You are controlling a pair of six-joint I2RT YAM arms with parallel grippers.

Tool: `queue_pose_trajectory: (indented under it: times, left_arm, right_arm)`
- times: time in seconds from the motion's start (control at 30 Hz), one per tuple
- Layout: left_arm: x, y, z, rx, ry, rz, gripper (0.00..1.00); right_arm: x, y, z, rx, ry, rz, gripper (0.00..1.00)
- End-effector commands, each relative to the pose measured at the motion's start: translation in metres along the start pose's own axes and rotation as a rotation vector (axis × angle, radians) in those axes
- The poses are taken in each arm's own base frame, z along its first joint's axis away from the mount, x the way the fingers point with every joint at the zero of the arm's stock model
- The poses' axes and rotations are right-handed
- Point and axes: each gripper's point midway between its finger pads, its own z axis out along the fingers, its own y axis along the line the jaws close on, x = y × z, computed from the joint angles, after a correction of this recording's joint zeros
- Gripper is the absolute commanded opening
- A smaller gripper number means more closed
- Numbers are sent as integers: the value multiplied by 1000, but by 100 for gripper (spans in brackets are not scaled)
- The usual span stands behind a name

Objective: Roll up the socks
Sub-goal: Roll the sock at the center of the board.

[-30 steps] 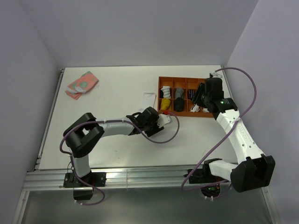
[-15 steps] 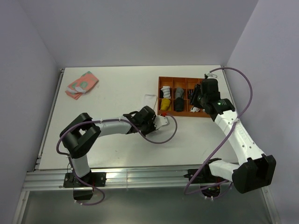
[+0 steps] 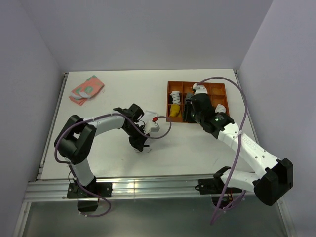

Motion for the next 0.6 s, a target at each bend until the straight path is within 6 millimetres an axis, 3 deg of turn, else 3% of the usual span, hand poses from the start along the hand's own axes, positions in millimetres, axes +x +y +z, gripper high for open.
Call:
queue_pose_trajectory:
  times: [0.0, 0.13, 0.17, 0.37, 0.4, 0.57]
  left_arm:
    - [2, -26, -14, 204, -22, -54, 12]
    - [6, -28, -19, 330, -33, -141, 10]
    - [-1, -24, -24, 354, -69, -162, 9]
    - [6, -9, -27, 469, -76, -286, 7]
    - [7, -8, -25, 477, -72, -301, 7]
    - [15, -4, -19, 524, -55, -366, 6]
  right_arm:
    - [-13, 37, -15, -112, -112, -33, 48]
    - [15, 79, -19, -256, -118, -126, 47]
    - [26, 92, -22, -295, -108, -158, 47]
    - [68, 124, -19, -415, -81, -269, 47]
    - [83, 131, -18, -441, -58, -302, 47]
    - [116, 169, -15, -580, -33, -389, 48]
